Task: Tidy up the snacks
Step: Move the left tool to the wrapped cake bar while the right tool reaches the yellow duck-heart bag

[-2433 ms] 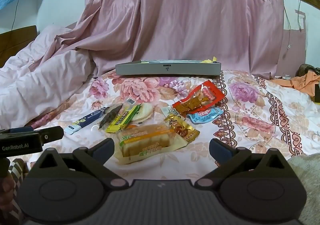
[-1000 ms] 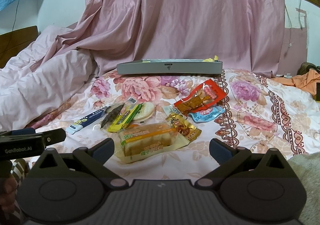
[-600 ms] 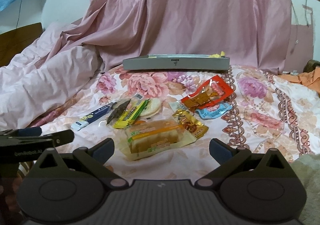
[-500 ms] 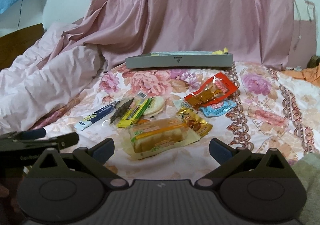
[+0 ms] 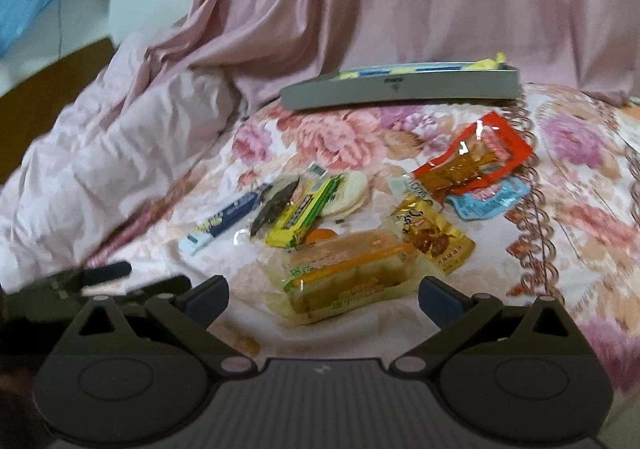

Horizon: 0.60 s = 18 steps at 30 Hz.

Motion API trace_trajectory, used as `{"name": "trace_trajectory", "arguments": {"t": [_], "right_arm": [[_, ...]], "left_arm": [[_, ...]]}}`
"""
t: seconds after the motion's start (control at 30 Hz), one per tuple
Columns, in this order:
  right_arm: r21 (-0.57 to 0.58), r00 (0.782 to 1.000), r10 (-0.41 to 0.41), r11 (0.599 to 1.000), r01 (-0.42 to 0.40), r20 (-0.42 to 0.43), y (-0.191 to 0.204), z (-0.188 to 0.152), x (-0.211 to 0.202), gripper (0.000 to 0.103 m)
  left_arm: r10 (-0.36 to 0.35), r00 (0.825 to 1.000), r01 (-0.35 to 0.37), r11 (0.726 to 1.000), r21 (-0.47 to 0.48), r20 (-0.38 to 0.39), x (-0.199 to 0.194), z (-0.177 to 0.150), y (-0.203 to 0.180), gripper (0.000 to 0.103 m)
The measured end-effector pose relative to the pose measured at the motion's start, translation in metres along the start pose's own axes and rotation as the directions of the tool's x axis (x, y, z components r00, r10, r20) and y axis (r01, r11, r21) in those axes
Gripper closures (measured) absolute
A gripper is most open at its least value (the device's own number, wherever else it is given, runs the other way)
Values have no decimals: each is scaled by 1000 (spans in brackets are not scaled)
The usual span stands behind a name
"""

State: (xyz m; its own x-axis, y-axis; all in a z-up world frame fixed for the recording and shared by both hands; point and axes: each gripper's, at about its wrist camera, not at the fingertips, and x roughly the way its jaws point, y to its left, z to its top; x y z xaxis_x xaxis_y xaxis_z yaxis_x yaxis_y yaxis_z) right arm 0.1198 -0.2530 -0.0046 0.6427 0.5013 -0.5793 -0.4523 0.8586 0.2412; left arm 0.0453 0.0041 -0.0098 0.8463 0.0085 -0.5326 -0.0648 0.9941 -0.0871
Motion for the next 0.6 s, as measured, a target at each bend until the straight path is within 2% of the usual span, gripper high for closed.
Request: {"name": "trace_trajectory", "arguments": {"t": [0.17, 0.37, 0.53, 0.6], "right_arm": [[-31, 994, 70, 997, -72, -81, -9, 14, 20, 0], [-20, 997, 35, 999, -37, -69, -39, 39, 33, 0], [-24, 994, 5, 1000, -8, -106, -65, 52, 56, 0], [11, 990, 40, 999, -39, -136, -78, 55, 67, 0]], "left_arm": [[-29, 1000, 29, 1000, -4, 0, 10, 12, 4, 1], [-138, 990, 138, 988, 74, -9, 23, 18, -10, 1], [-234, 971, 238, 960, 149, -43, 37, 19, -37, 1], [-265, 962, 274, 942, 195, -73, 45, 20, -51, 1]]}}
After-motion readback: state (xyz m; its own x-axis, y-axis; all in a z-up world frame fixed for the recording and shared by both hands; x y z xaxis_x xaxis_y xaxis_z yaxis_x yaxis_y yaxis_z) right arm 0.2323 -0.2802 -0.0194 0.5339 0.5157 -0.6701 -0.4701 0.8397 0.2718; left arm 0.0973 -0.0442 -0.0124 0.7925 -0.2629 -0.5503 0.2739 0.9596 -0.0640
